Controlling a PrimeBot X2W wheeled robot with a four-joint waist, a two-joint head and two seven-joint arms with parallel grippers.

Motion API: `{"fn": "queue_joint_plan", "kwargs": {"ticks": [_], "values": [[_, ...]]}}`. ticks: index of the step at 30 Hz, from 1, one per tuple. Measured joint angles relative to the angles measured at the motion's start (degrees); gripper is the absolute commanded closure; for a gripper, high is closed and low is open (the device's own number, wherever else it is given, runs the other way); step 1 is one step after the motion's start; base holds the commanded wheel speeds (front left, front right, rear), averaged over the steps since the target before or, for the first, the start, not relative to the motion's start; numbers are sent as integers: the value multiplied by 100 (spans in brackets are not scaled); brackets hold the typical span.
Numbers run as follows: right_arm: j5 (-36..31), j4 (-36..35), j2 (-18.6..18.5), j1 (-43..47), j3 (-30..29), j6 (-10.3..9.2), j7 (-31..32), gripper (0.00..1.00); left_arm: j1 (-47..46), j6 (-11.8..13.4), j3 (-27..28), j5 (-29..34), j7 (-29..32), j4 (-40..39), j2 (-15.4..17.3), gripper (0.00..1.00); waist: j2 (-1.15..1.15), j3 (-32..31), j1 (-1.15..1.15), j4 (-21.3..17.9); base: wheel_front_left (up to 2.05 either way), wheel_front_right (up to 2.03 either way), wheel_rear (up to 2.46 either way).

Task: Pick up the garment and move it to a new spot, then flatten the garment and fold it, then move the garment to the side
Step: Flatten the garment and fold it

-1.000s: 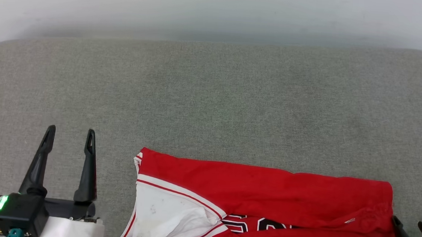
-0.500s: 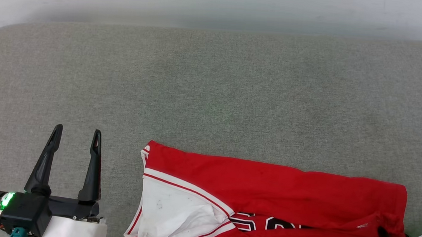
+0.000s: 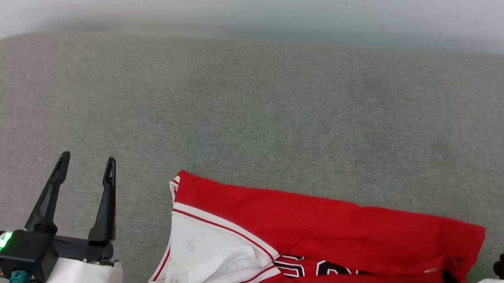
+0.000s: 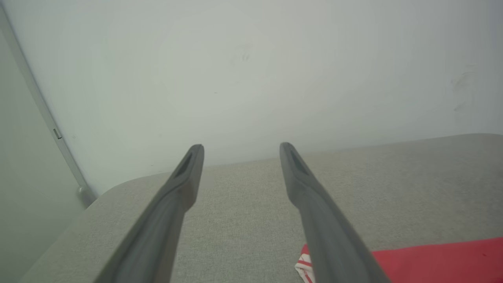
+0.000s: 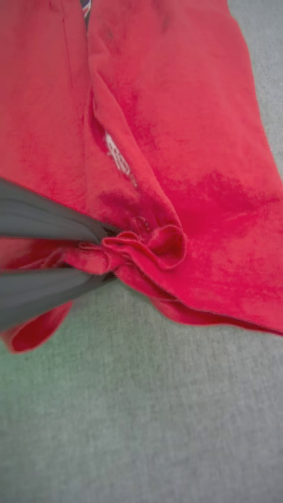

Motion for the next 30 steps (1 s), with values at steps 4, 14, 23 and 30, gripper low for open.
{"fn": "queue_joint_plan", "kwargs": {"ticks": [4, 14, 23, 30], "values": [[-46, 38, -40, -48, -124, 7, -153, 100, 27, -70, 73, 57, 0, 9, -49, 0, 0, -77, 0, -65, 0, 0, 0], [-625, 229, -410, -310, -1158, 2, -449, 100, 59, -193, 133, 151, -7, 3, -136, 0, 0, -161, 0, -203, 0, 0, 0], [-732, 63, -309, -326, -1025, 1, -413, 100, 81, -257, 174, 169, -7, 33, -179, 0, 0, -241, 1, -260, 0, 0, 0], [-628, -600, -213, -14, -603, 0, -204, 100, 183, -276, 197, 200, -7, 66, -222, 0, 0, -427, 0, -301, 0, 0, 0]]}}
